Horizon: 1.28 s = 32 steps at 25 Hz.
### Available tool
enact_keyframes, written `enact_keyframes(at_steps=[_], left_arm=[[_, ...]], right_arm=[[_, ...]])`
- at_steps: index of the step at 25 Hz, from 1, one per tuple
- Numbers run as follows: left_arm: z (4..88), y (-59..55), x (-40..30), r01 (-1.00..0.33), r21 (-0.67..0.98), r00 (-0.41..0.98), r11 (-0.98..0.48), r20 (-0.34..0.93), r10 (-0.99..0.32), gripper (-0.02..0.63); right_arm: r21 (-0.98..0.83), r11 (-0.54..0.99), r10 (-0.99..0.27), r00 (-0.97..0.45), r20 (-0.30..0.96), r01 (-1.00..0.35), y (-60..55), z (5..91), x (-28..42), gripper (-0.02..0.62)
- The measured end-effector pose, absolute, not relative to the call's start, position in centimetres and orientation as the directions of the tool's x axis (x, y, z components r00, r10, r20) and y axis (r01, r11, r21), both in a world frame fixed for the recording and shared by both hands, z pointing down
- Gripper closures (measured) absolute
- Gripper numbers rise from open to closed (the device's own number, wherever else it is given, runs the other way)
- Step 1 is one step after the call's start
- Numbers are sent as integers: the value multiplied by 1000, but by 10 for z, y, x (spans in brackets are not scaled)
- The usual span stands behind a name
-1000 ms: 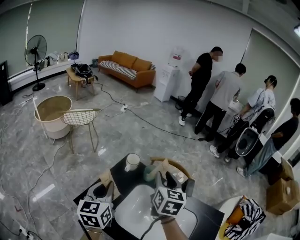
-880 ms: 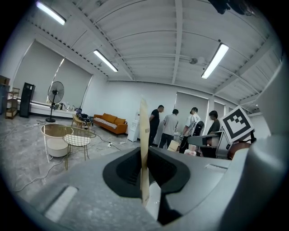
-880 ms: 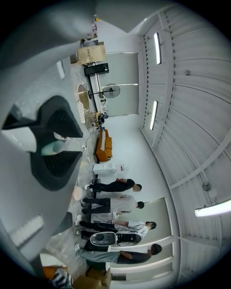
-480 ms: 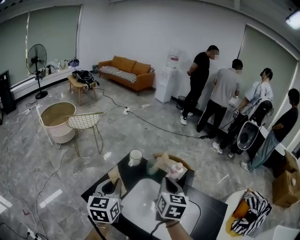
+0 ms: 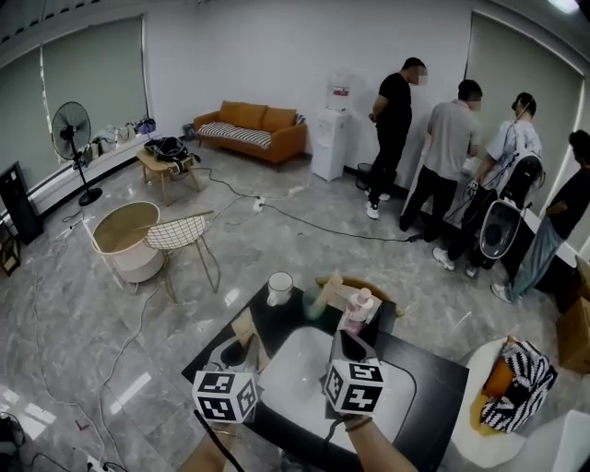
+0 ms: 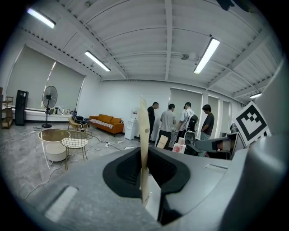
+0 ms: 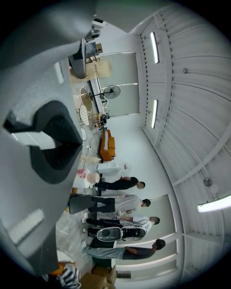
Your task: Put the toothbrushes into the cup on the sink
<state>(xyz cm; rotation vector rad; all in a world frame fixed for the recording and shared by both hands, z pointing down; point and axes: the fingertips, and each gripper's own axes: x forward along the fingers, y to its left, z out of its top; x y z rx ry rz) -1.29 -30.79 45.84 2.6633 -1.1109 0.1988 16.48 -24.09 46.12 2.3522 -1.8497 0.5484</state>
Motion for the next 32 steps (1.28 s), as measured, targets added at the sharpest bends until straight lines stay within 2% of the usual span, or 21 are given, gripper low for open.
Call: enact_keyframes(at_steps=[15,32], left_arm=[[451,-345,35,-642,82,758,-762,214,-616,565],[444,-412,66,-627,138,777,-767,190,-601,565]], right_arm=[[-189,-298,-905,214,368,-936,-259,482,173,592],[-220,-328,-878,210,431,-919,-278,519,178,592]])
